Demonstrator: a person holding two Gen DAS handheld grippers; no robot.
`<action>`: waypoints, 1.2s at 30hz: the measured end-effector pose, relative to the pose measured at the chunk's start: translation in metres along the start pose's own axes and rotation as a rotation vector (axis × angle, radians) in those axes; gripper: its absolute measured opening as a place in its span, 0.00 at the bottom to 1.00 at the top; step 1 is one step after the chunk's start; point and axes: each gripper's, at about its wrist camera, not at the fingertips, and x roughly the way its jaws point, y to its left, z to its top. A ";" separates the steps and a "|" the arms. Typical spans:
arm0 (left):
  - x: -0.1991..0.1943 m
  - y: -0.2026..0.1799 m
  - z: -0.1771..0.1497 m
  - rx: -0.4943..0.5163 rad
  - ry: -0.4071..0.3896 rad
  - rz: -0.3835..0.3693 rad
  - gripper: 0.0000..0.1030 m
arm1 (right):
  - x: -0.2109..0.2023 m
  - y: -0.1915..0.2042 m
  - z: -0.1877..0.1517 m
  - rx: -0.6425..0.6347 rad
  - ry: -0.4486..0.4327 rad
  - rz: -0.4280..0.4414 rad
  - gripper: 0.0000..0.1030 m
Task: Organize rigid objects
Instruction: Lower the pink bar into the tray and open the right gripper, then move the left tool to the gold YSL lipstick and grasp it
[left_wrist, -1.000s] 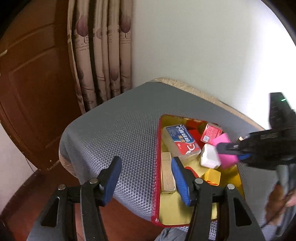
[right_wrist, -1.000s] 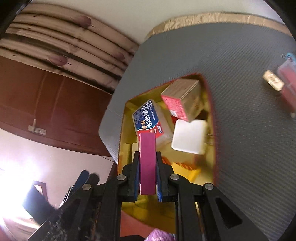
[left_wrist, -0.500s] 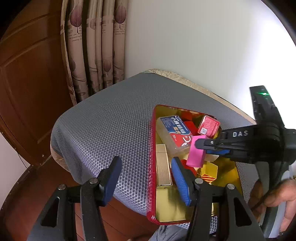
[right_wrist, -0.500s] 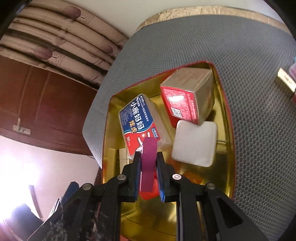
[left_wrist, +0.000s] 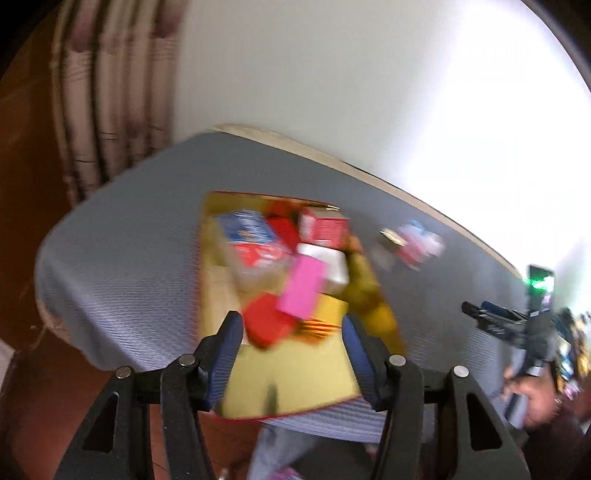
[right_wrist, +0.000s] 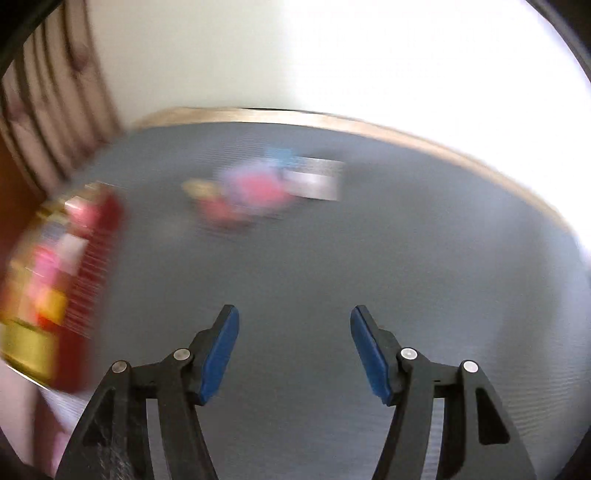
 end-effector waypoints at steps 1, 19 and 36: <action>0.001 -0.009 0.002 0.010 0.015 -0.032 0.55 | 0.001 -0.014 -0.006 -0.019 0.001 -0.054 0.65; 0.189 -0.150 0.111 -0.178 0.295 0.004 0.55 | -0.001 -0.065 -0.036 0.062 -0.068 0.116 0.81; 0.265 -0.143 0.108 -0.285 0.382 0.157 0.56 | -0.017 -0.093 -0.040 0.087 -0.094 0.243 0.81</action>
